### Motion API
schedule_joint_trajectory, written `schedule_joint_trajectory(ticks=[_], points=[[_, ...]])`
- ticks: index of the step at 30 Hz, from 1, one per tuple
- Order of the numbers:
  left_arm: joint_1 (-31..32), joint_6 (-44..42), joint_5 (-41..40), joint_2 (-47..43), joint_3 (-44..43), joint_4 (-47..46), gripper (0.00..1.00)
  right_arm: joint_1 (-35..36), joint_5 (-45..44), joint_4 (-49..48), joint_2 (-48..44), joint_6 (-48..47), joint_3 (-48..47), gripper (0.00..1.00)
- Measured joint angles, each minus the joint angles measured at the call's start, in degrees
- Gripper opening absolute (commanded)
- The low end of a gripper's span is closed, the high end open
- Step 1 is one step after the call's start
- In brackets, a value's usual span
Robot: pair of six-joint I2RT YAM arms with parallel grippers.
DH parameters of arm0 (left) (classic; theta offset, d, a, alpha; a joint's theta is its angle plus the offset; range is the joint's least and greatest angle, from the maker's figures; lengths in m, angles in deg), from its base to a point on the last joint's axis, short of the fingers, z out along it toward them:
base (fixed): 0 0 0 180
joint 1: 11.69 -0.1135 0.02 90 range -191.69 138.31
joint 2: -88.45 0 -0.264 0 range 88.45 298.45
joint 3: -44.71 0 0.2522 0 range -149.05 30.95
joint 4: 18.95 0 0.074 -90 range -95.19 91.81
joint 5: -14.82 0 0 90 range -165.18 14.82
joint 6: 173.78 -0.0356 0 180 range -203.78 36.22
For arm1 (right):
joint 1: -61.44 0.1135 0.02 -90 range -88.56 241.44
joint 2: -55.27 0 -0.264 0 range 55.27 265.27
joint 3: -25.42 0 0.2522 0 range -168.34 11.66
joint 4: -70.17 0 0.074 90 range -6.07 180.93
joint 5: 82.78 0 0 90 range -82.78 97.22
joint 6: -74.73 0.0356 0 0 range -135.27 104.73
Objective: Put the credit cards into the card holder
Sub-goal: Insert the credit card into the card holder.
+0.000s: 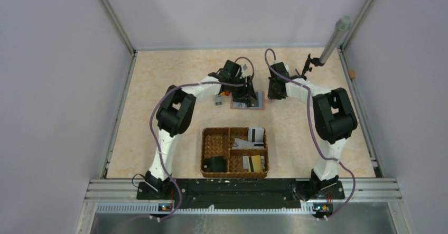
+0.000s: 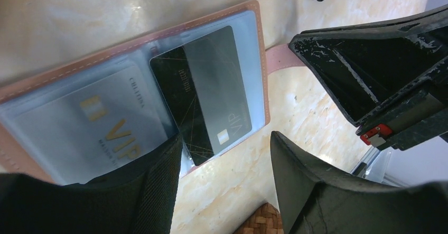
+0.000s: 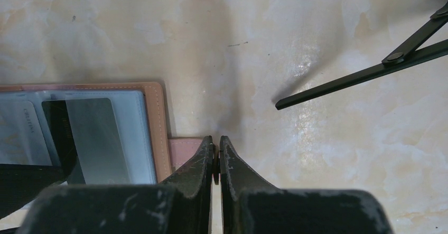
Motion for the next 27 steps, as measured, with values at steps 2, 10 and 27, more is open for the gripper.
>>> schedule_joint_trajectory(ticks=[2, 10, 27], points=[[0.4, 0.5, 0.2, 0.5, -0.3, -0.5, 0.63, 0.0, 0.0, 0.0, 0.0, 0.0, 0.0, 0.00], [1.1, 2.6, 1.0, 1.6, -0.7, -3.6, 0.63, 0.0, 0.0, 0.0, 0.0, 0.0, 0.0, 0.00], [2.2, 2.6, -0.3, 0.5, 0.3, -6.8, 0.77, 0.0, 0.0, 0.9, -0.1, 0.0, 0.0, 0.37]])
